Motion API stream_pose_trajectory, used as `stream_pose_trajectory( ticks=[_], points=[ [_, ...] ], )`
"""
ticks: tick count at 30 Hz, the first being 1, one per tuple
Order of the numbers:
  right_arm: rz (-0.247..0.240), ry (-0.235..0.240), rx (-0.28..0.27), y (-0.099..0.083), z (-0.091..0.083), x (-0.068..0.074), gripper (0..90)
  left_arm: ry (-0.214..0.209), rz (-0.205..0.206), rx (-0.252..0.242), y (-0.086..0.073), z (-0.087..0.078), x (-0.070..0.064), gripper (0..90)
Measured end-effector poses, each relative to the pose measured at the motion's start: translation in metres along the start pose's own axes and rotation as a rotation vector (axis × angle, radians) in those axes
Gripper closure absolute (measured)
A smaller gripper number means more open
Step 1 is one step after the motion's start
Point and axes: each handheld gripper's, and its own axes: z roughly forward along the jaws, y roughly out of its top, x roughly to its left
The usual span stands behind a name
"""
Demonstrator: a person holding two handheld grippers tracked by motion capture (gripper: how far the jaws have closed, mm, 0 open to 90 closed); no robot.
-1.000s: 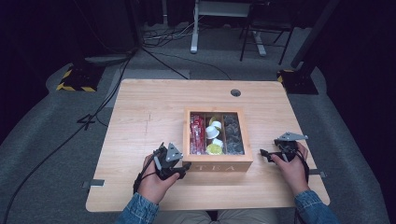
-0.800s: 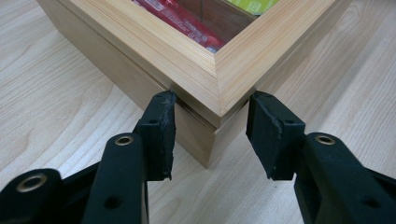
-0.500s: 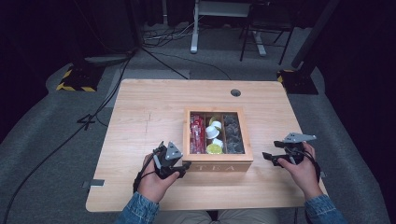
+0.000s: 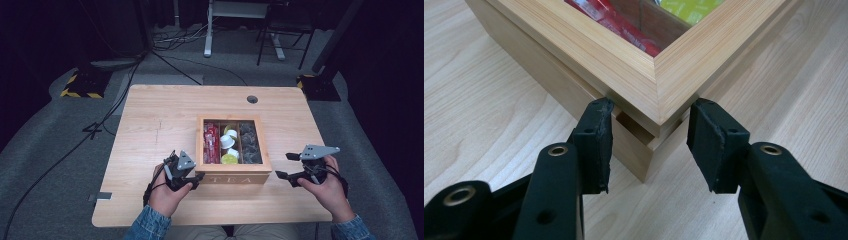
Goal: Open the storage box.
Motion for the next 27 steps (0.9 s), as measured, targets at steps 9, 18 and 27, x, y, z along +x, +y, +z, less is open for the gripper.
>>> stream_pose_trajectory(
  ticks=[9, 18, 27],
  points=[
    [-0.021, 0.039, -0.021, -0.002, 0.026, 0.013, 20.0, 0.009, 0.008, -0.012, 0.002, -0.001, 0.0, 53.2],
    [0.008, 0.01, -0.077, -0.003, 0.038, 0.014, 22.0, 0.006, 0.003, -0.012, 0.002, 0.001, 0.0, 53.2],
    [0.002, 0.011, -0.098, -0.004, 0.041, 0.013, 23.0, 0.001, -0.002, -0.013, 0.002, 0.002, 0.0, 53.3]
  ],
)
